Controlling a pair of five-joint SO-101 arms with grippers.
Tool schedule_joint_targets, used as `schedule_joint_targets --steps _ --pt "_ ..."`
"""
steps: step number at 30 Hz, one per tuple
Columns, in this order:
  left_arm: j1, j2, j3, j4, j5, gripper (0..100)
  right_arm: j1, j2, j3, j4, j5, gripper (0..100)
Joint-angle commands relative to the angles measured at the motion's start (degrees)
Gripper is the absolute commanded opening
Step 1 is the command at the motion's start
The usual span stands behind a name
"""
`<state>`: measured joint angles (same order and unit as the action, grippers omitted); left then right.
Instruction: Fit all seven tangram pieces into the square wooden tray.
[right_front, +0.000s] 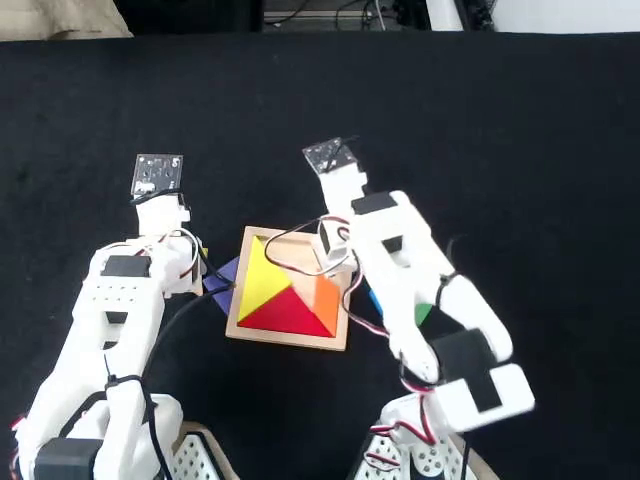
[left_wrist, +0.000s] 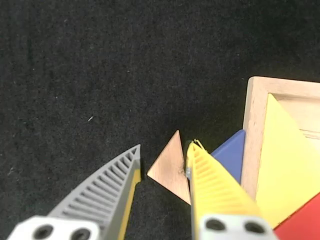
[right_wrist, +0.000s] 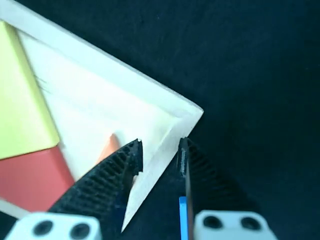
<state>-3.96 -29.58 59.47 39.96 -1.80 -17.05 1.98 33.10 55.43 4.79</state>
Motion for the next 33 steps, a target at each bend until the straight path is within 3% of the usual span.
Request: schedule_joint_targets --steps 1,28,33 --pt "-0.6 -0.1 -0.3 -0.6 0.5 16 -0.9 1.9 -4.3 0.6 -0.4 12.8" --pt "-0.6 -0.1 -0.2 -0.6 0.5 16 1.8 3.5 -5.8 -0.7 1.8 12.6" --pt "-0.6 -0.1 -0.2 -0.6 0.5 16 1.8 5.1 -6.4 -1.9 3.7 7.0"
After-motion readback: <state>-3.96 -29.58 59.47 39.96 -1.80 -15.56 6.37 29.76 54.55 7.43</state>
